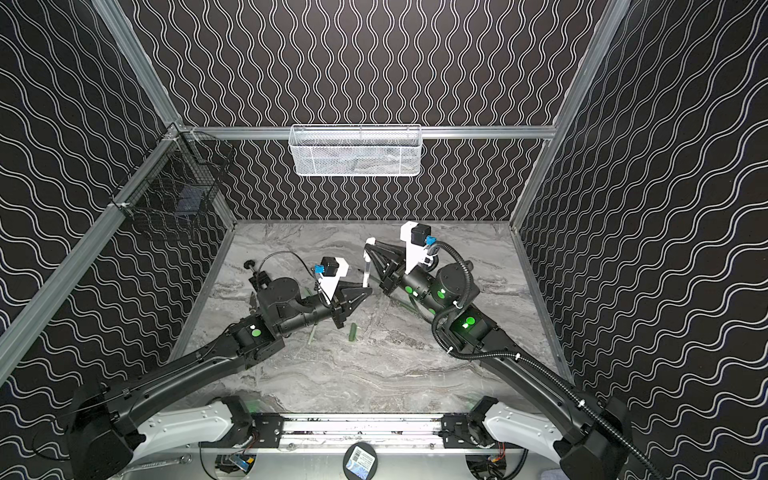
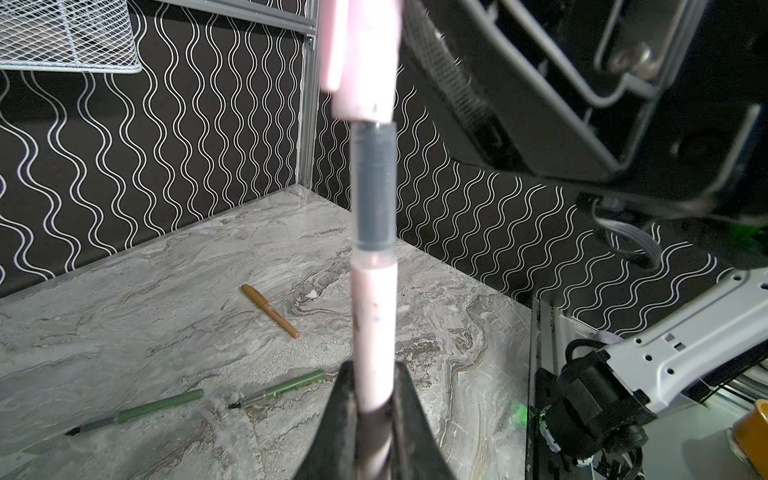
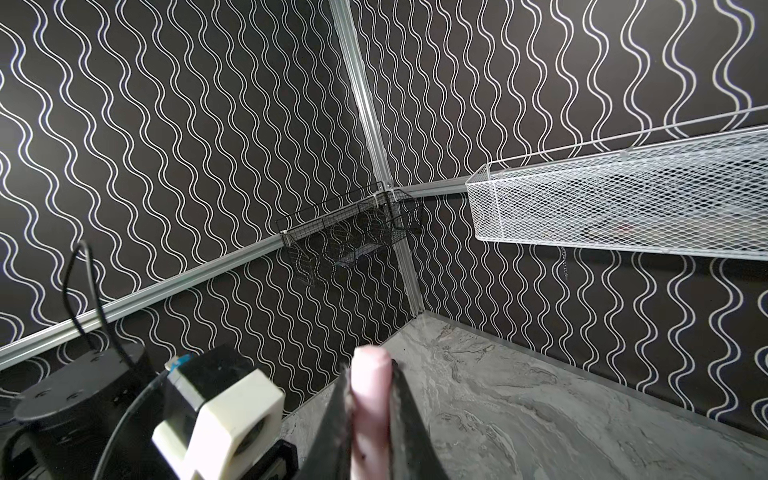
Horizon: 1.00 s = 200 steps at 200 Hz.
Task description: Insert the pens into the pen caps
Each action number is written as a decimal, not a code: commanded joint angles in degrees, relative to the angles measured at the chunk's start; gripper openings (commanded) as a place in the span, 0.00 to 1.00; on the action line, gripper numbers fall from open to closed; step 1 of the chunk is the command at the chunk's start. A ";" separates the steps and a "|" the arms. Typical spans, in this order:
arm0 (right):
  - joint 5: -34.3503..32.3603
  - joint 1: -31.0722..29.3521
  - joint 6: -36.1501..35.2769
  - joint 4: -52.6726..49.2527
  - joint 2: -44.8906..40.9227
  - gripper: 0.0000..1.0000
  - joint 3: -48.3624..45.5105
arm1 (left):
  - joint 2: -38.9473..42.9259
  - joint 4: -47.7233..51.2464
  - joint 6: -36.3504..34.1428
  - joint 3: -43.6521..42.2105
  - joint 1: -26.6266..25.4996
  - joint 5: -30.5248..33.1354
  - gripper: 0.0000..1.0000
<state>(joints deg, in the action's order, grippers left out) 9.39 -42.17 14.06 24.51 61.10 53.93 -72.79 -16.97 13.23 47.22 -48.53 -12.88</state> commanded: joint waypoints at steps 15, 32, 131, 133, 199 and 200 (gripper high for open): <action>3.28 0.94 -0.53 -3.86 -0.04 0.03 1.63 | -0.27 -4.31 -0.40 -0.12 -0.22 -0.12 0.00; 3.21 1.03 -0.49 -3.90 -0.30 0.03 1.38 | -0.20 -3.92 -0.58 0.08 -0.20 -0.30 0.00; 6.98 1.74 3.65 0.80 -0.02 0.06 -3.13 | 0.55 -4.63 -0.37 -0.42 -0.25 0.49 0.00; 7.10 1.81 3.86 1.11 0.05 0.06 -3.33 | 0.50 -4.58 -0.33 -0.45 -0.27 0.49 0.00; 4.97 1.74 5.90 -2.64 -2.03 0.40 -1.78 | 0.72 -4.46 -0.83 -0.64 -0.25 1.77 0.00; 4.78 1.74 5.89 -2.90 -2.12 0.41 -1.71 | 0.68 -4.47 -0.88 -0.64 -0.25 1.74 0.00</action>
<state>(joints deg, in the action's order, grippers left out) 16.95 -40.40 19.57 24.03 60.53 50.04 -71.81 -19.18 13.23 46.39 -48.75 -12.16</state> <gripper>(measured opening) 0.341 0.133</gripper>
